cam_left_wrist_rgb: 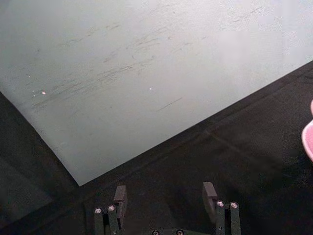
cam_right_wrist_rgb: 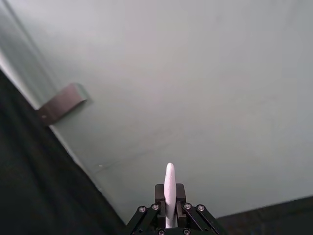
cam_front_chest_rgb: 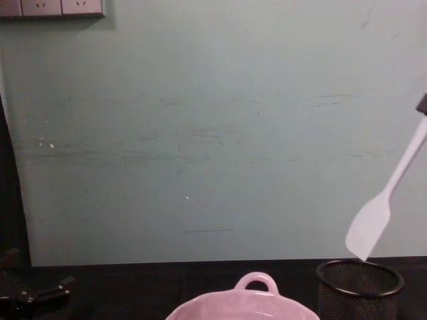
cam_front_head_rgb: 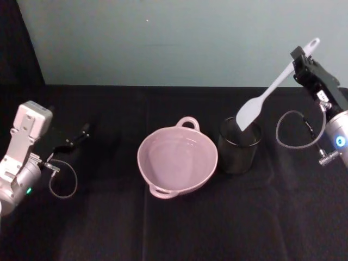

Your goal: Use the one hand to pick up the spoon and stir the clear water in the bowl.

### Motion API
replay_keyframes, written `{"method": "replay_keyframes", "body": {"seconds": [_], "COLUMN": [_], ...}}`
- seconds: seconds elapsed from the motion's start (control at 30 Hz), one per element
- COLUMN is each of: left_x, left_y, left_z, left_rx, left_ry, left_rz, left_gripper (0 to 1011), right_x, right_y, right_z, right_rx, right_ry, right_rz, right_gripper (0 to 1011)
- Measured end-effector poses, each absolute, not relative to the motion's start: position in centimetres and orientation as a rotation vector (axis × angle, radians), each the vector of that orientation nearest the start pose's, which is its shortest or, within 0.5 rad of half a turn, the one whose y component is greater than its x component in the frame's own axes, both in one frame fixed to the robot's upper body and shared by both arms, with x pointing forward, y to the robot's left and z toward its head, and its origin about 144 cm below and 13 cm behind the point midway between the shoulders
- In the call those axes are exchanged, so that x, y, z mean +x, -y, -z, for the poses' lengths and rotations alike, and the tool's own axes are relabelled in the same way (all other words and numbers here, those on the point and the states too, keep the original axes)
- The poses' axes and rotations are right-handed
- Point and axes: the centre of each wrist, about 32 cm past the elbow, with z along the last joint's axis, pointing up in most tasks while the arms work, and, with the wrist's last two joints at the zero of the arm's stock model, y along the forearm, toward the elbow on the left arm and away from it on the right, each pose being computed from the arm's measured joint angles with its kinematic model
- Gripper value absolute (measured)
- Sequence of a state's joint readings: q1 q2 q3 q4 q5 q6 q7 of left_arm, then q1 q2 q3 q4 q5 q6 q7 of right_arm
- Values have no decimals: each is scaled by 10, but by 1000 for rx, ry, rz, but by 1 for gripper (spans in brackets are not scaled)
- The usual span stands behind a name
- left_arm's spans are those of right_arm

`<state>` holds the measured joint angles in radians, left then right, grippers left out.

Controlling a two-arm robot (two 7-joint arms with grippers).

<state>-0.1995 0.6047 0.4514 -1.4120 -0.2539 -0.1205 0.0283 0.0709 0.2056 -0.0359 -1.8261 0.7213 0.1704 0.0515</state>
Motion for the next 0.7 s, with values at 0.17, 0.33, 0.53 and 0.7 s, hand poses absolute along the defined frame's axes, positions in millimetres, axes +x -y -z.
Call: {"method": "replay_keyframes", "body": {"seconds": [0.17, 0.33, 0.53, 0.7], "left_x": [489, 489, 489, 489], "left_y": [-310, -310, -310, -310], "left_z": [-1140, -1140, -1140, -1140], "left_rx": [304, 305, 304, 304], "left_ry": [285, 285, 285, 285], "left_rz": [-1248, -1248, -1248, -1248], "left_gripper": [1011, 1011, 1011, 1011], "right_x": [476, 485, 489, 490], "right_y": [257, 251, 245, 242], "right_z": [-1239, -1230, -1221, -1214], "right_rx": [466, 443, 414, 390], "right_ry": [-313, -350, -381, -398], "right_rz": [1312, 1326, 1329, 1349], "right_gripper": [120, 120, 120, 119]}}
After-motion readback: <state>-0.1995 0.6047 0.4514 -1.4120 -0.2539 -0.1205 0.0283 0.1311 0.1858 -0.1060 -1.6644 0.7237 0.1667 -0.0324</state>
